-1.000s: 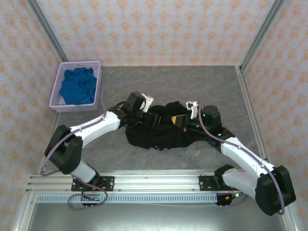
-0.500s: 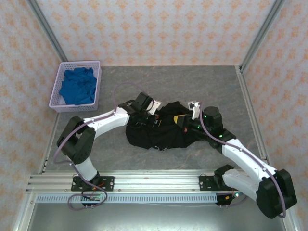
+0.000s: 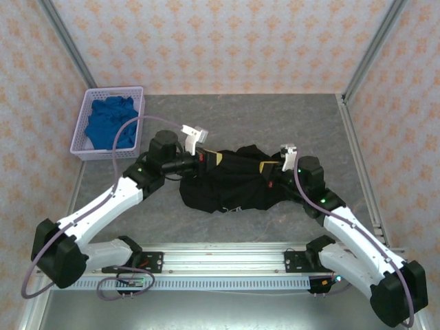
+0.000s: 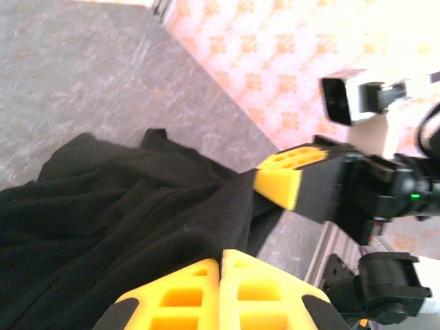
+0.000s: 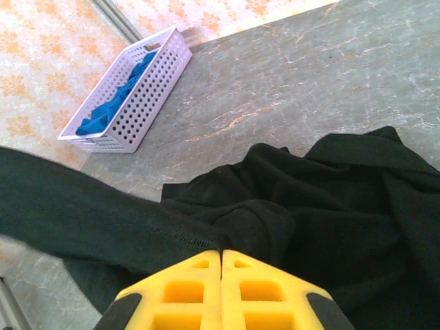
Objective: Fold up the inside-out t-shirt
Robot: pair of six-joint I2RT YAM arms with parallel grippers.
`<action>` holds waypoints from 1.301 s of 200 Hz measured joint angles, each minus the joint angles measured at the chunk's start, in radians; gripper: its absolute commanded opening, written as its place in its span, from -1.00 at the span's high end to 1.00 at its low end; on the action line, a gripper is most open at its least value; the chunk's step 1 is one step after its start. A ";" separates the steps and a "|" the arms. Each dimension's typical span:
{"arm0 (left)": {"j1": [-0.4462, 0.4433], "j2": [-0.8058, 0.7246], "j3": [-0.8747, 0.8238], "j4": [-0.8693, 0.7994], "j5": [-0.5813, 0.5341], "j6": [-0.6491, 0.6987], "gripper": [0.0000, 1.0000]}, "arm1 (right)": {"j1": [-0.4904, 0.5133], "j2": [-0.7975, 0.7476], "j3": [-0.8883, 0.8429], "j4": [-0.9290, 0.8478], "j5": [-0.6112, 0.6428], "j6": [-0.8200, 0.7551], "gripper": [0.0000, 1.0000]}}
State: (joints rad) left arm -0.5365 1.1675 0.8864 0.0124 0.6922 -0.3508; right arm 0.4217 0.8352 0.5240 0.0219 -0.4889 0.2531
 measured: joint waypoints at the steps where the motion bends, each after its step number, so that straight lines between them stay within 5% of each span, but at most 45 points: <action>1: 0.000 -0.002 -0.002 0.002 0.001 0.000 1.00 | 0.000 0.000 0.000 0.000 0.001 0.000 1.00; 30: 0.000 -0.042 -0.043 0.031 0.037 -0.004 1.00 | 0.001 0.050 0.045 -0.036 0.027 0.019 0.96; 74: 0.000 -0.040 -0.042 0.030 0.029 -0.032 1.00 | 0.029 0.111 0.119 -0.134 0.109 -0.012 0.20; 109: 0.000 -0.030 -0.008 0.010 -0.006 -0.069 1.00 | 0.095 0.146 0.224 -0.296 0.290 -0.092 0.11; 168: 0.000 -0.018 0.044 -0.050 -0.056 -0.098 1.00 | 0.291 0.107 0.175 -0.222 0.154 -0.227 -0.04; 194: 0.000 -0.017 0.056 -0.072 -0.065 -0.098 1.00 | 0.358 0.203 0.186 -0.193 0.203 -0.257 -0.09; 207: 0.000 -0.017 0.058 -0.077 -0.066 -0.097 1.00 | 0.361 0.261 0.193 -0.173 0.240 -0.259 -0.03; 232: 0.000 -0.017 0.065 -0.099 -0.082 -0.094 1.00 | 0.361 0.344 0.202 -0.117 0.250 -0.260 0.72; 260: 0.000 -0.017 0.080 -0.181 -0.201 -0.082 1.00 | 0.304 0.357 0.197 -0.031 0.050 -0.215 0.91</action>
State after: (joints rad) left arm -0.5365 1.1507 0.9665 -0.1688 0.4911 -0.4328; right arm 0.7261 1.1919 0.7208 -0.0090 -0.4389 0.0380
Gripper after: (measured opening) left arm 0.043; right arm 0.066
